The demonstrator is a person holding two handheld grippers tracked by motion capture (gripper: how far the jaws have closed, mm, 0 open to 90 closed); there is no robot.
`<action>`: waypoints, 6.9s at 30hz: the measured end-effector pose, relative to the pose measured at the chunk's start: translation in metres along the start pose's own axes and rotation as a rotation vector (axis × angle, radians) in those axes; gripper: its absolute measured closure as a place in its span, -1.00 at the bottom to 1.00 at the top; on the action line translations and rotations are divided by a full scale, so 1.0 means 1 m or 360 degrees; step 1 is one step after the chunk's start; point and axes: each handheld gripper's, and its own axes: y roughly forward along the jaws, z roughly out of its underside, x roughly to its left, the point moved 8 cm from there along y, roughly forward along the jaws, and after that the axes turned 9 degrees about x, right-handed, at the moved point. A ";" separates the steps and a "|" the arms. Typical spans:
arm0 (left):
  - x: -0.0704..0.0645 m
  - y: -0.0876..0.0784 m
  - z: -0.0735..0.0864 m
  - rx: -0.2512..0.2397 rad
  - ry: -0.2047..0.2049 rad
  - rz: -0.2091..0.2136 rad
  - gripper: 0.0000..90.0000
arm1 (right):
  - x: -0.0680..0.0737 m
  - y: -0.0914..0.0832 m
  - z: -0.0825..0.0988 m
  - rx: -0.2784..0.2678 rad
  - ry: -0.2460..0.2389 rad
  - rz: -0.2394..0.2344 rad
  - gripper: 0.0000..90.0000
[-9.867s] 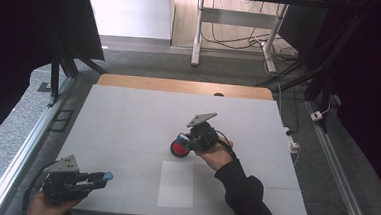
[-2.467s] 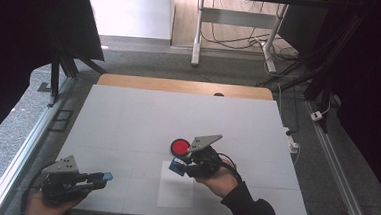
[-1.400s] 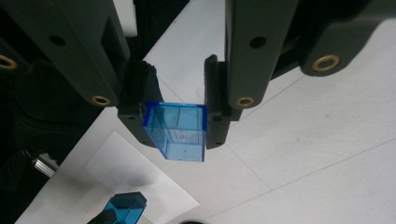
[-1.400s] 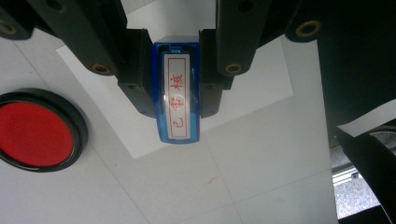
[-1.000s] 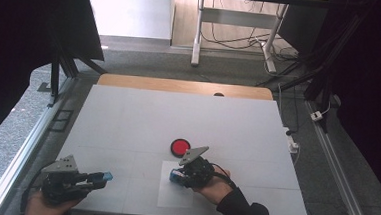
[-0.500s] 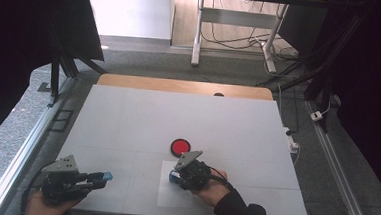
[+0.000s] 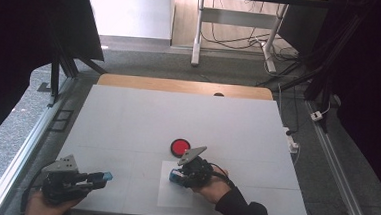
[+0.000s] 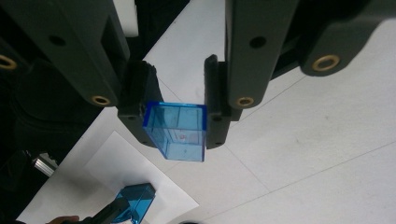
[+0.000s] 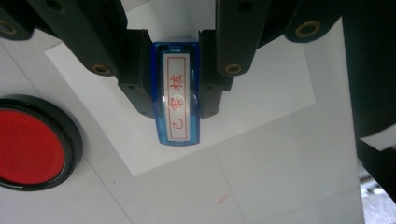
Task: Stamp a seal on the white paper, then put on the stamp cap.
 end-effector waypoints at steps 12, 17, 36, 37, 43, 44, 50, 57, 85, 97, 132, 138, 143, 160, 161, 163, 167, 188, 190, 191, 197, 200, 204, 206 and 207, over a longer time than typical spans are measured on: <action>0.000 0.000 0.000 0.0001 -0.0003 0.0004 0.53 | -0.003 0.000 0.001 -0.0022 0.0018 -0.0034 0.58; 0.000 0.000 0.000 0.0004 0.0001 -0.0001 0.53 | 0.004 0.001 -0.001 0.0021 -0.0063 0.0076 0.57; 0.001 0.000 0.000 0.0000 -0.0009 0.0010 0.53 | -0.002 0.000 0.001 -0.0021 0.0016 -0.0030 0.57; 0.000 0.000 0.000 0.0000 -0.0009 0.0010 0.53 | -0.002 0.000 0.001 -0.0020 0.0007 -0.0027 0.57; 0.001 0.000 0.000 0.0001 -0.0013 0.0016 0.53 | 0.000 0.000 0.000 -0.0006 -0.0024 -0.0005 0.57; 0.001 0.000 0.000 0.0000 -0.0013 0.0017 0.53 | 0.000 -0.001 0.000 -0.0004 -0.0024 -0.0014 0.57; 0.001 0.000 0.000 -0.0004 -0.0016 0.0020 0.53 | -0.001 -0.004 -0.002 -0.0056 0.0020 -0.0040 0.57; 0.001 -0.001 0.000 -0.0006 -0.0016 0.0021 0.53 | -0.002 -0.012 -0.005 -0.0091 0.0026 -0.0030 0.57; 0.001 0.000 0.000 0.0001 -0.0017 0.0031 0.53 | 0.000 -0.058 -0.025 -0.0312 -0.0013 -0.0054 0.57; 0.001 0.000 0.000 0.0008 -0.0017 0.0033 0.53 | 0.002 -0.077 -0.030 -0.0388 -0.0019 -0.0060 0.57; -0.031 0.031 -0.053 0.0078 0.0320 0.0286 0.53 | 0.007 -0.100 -0.038 -0.0492 -0.0041 -0.0152 0.57; -0.042 0.045 -0.071 0.0088 0.0447 0.0394 0.53 | 0.009 -0.104 -0.040 -0.0520 -0.0057 -0.0175 0.57; -0.049 0.053 -0.085 0.0066 0.0539 0.0451 0.53 | 0.009 -0.107 -0.040 -0.0532 -0.0060 -0.0189 0.57; -0.072 0.077 -0.116 0.0049 0.0743 0.0667 0.53 | 0.013 -0.119 -0.041 -0.0605 -0.0099 -0.0272 0.57; -0.073 0.078 -0.117 0.0050 0.0749 0.0679 0.53 | 0.013 -0.119 -0.042 -0.0611 -0.0101 -0.0280 0.57; -0.073 0.080 -0.119 0.0050 0.0760 0.0703 0.53 | 0.015 -0.120 -0.042 -0.0617 -0.0108 -0.0296 0.57; -0.075 0.083 -0.122 0.0043 0.0781 0.0761 0.53 | 0.019 -0.120 -0.044 -0.0635 -0.0127 -0.0340 0.57; -0.083 0.081 -0.121 0.0002 0.0862 0.0891 0.54 | 0.032 -0.116 -0.048 -0.0641 -0.0184 -0.0443 0.57; -0.083 0.081 -0.121 0.0002 0.0887 0.0879 0.54 | 0.034 -0.115 -0.048 -0.0636 -0.0190 -0.0460 0.57; -0.083 0.081 -0.121 -0.0003 0.0885 0.0882 0.54 | 0.034 -0.115 -0.048 -0.0630 -0.0197 -0.0456 0.57; -0.085 0.078 -0.121 -0.0033 0.0949 0.0867 0.54 | 0.035 -0.115 -0.048 -0.0650 -0.0179 -0.0499 0.57; -0.085 0.077 -0.121 -0.0034 0.0979 0.0854 0.55 | 0.035 -0.114 -0.048 -0.0666 -0.0171 -0.0535 0.57; -0.085 0.076 -0.121 -0.0041 0.0980 0.0849 0.55 | 0.035 -0.114 -0.048 -0.0685 -0.0162 -0.0547 0.57; -0.085 0.077 -0.121 -0.0038 0.0983 0.0841 0.54 | 0.035 -0.114 -0.048 -0.0682 -0.0169 -0.0536 0.57; -0.085 0.077 -0.121 -0.0034 0.0981 0.0833 0.54 | 0.035 -0.114 -0.048 -0.0673 -0.0177 -0.0531 0.57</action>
